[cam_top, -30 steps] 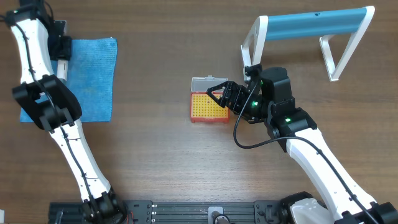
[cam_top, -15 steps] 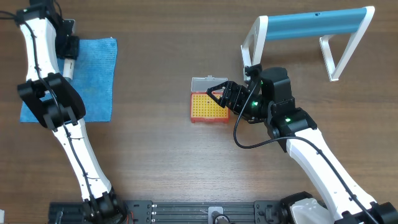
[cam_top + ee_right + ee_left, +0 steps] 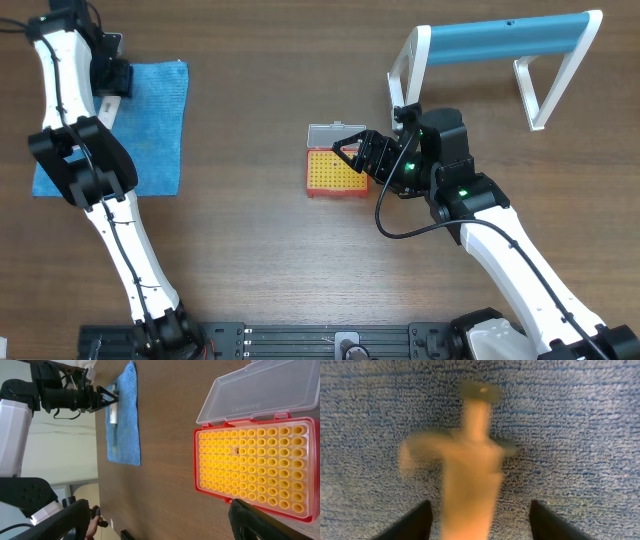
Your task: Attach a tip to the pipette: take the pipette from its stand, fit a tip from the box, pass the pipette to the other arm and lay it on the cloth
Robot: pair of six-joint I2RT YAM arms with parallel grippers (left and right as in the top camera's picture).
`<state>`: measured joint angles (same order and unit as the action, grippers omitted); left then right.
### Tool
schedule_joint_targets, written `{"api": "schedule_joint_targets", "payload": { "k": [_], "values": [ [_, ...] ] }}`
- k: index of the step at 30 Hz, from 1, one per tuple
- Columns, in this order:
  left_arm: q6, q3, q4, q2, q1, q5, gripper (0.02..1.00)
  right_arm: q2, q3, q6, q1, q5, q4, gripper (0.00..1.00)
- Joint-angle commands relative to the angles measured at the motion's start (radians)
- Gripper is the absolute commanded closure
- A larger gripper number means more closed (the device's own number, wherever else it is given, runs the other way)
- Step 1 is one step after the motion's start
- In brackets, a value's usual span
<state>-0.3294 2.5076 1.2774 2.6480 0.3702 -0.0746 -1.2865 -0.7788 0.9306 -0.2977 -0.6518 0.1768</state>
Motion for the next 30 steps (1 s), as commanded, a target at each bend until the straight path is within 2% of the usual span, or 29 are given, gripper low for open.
{"api": "schedule_joint_targets", "payload": {
  "k": [1,2,3,8,11,18,21,22,24,27,30],
  "values": [
    [-0.004,-0.008,-0.002,0.009,0.002,-0.004,0.272,0.0,-0.006,0.012,-0.006,0.017,-0.002,0.104],
    [0.007,-0.007,0.0,0.008,0.002,-0.004,0.086,0.0,-0.006,0.012,-0.007,0.017,-0.002,0.104],
    [0.024,-0.006,0.008,0.006,0.001,-0.004,0.049,0.0,-0.006,0.012,-0.007,0.017,-0.002,0.102],
    [0.088,0.032,0.119,-0.045,-0.006,-0.004,0.036,0.0,-0.006,-0.005,-0.006,0.018,-0.019,0.104],
    [0.144,0.087,0.173,-0.105,-0.013,0.008,0.036,0.003,-0.006,-0.013,-0.004,0.09,-0.053,0.099],
    [0.167,0.13,0.21,-0.321,-0.039,0.029,0.036,0.05,-0.006,-0.289,-0.004,0.331,-0.065,0.102],
    [0.169,0.13,0.251,-0.412,-0.04,0.073,0.036,0.098,-0.006,-0.424,-0.004,0.475,-0.064,0.102],
    [0.169,0.13,0.286,-0.455,-0.04,0.095,0.036,0.139,-0.006,-0.503,-0.004,0.554,-0.058,0.102],
    [0.185,0.13,0.36,-0.516,-0.042,0.098,0.036,0.198,-0.006,-0.6,-0.004,0.626,-0.054,0.102],
    [0.229,0.115,0.422,-0.591,-0.042,0.103,0.034,0.314,-0.006,-0.727,-0.004,0.689,-0.048,0.099],
    [0.264,0.089,0.422,-0.671,-0.048,0.193,0.034,0.466,-0.006,-0.821,-0.004,0.695,0.01,0.102]
  ]
}}
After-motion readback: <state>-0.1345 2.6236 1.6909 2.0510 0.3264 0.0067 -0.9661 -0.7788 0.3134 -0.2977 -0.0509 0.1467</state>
